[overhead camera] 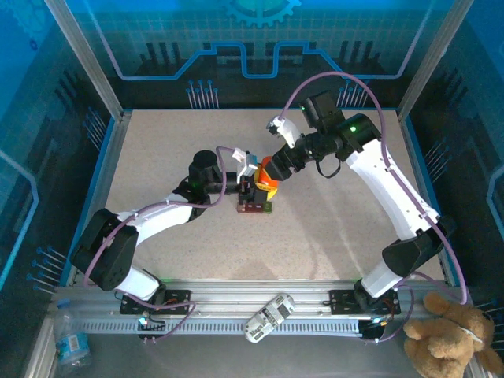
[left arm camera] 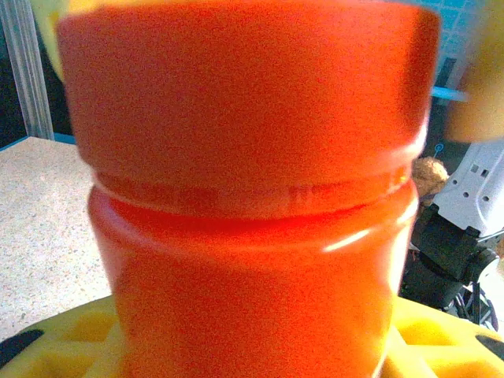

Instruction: Sort the pills into containers

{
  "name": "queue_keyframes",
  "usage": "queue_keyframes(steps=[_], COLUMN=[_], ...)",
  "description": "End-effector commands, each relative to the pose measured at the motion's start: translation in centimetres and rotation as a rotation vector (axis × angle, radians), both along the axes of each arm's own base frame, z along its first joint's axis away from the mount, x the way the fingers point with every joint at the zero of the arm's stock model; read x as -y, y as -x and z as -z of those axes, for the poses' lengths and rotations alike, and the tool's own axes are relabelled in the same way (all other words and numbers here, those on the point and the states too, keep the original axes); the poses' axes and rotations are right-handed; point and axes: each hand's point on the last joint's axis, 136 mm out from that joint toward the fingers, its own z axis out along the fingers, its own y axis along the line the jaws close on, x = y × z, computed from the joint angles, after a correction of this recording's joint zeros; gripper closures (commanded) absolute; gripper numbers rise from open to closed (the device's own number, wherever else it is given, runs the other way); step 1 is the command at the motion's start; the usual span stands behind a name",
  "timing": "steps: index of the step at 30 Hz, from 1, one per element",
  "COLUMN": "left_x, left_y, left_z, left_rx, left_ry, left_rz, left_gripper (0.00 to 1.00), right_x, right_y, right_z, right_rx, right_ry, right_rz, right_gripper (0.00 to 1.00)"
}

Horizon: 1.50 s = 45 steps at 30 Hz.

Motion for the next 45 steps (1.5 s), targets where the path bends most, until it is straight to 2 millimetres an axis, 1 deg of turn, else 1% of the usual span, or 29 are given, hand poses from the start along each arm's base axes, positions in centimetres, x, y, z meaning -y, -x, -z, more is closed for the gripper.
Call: queue_keyframes(steps=[1, 3, 5, 10, 15, 19, 22, 24, 27, 29, 30, 31, 33, 34, 36, 39, 41, 43, 45], left_x=[-0.1, -0.1, -0.1, -0.3, -0.5, -0.7, -0.8, -0.8, -0.8, -0.8, -0.8, -0.8, -0.8, -0.8, -0.9, -1.3, -1.6, -1.7, -1.6], left_y=[0.3, 0.3, 0.3, -0.7, -2.3, -3.6, -3.9, -4.1, -4.2, -4.2, -4.3, -4.3, -4.3, -4.2, -4.1, -3.9, -3.5, -2.8, -1.9], left_z=[-2.5, -2.5, -2.5, -3.4, -4.7, -4.9, -5.0, -4.9, -4.5, -4.3, -4.1, -3.9, -3.7, -3.6, -3.5, -3.5, -3.5, -3.7, -3.9], left_rx=[0.086, 0.086, 0.085, 0.103, 0.157, 0.202, 0.216, 0.207, 0.199, 0.201, 0.2, 0.2, 0.2, 0.2, 0.195, 0.184, 0.169, 0.16, 0.147], left_ry=[0.031, 0.032, 0.033, 0.063, 0.11, 0.14, 0.172, 0.182, 0.179, 0.173, 0.17, 0.165, 0.158, 0.156, 0.151, 0.143, 0.136, 0.129, 0.12], left_rz=[0.025, 0.025, 0.023, -0.037, -0.172, -0.3, -0.339, -0.347, -0.347, -0.352, -0.352, -0.352, -0.351, -0.345, -0.33, -0.301, -0.256, -0.195, -0.121], left_gripper=[1.0, 1.0, 1.0, 1.0, 1.0, 1.0, 1.0, 1.0, 1.0, 1.0, 1.0, 1.0, 1.0, 1.0, 1.0, 1.0, 1.0, 1.0, 1.0], right_x=[-0.3, -0.3, -0.3, -0.6, -0.9, -1.4, -2.3, -2.5, -2.1, -1.6, -1.3, -0.9, -0.1, 0.4, 1.3, 2.8, 3.5, 3.9, 4.1], right_y=[0.5, 0.6, 0.6, 0.6, -1.0, -2.4, -2.9, -3.2, -3.5, -3.7, -3.8, -3.9, -3.9, -3.7, -3.1, -1.7, -0.6, 0.2, 0.5], right_z=[-0.3, -0.1, 0.2, 1.9, 4.4, 6.2, 6.5, 6.2, 5.4, 4.7, 4.2, 3.7, 2.2, 1.0, -1.1, -3.7, -4.9, -5.4, -5.2], right_rx=[-0.005, -0.015, -0.026, -0.057, -0.088, -0.104, -0.116, -0.109, -0.098, -0.099, -0.102, -0.106, -0.103, -0.1, -0.096, -0.069, -0.059, -0.039, -0.024], right_ry=[0.002, 0.003, 0.004, 0.004, 0.012, -0.008, -0.068, -0.085, -0.086, -0.104, -0.118, -0.138, -0.192, -0.233, -0.307, -0.38, -0.4, -0.376, -0.318], right_rz=[-0.019, -0.021, -0.015, 0.056, 0.265, 0.456, 0.506, 0.511, 0.505, 0.502, 0.499, 0.497, 0.481, 0.467, 0.432, 0.383, 0.334, 0.283, 0.243], right_gripper=[0.38, 0.5, 0.55, 0.58, 0.62, 0.63, 0.63, 0.62, 0.61, 0.57, 0.54, 0.47, 0.28, 0.22, 0.16, 0.1, 0.09, 0.09, 0.09])
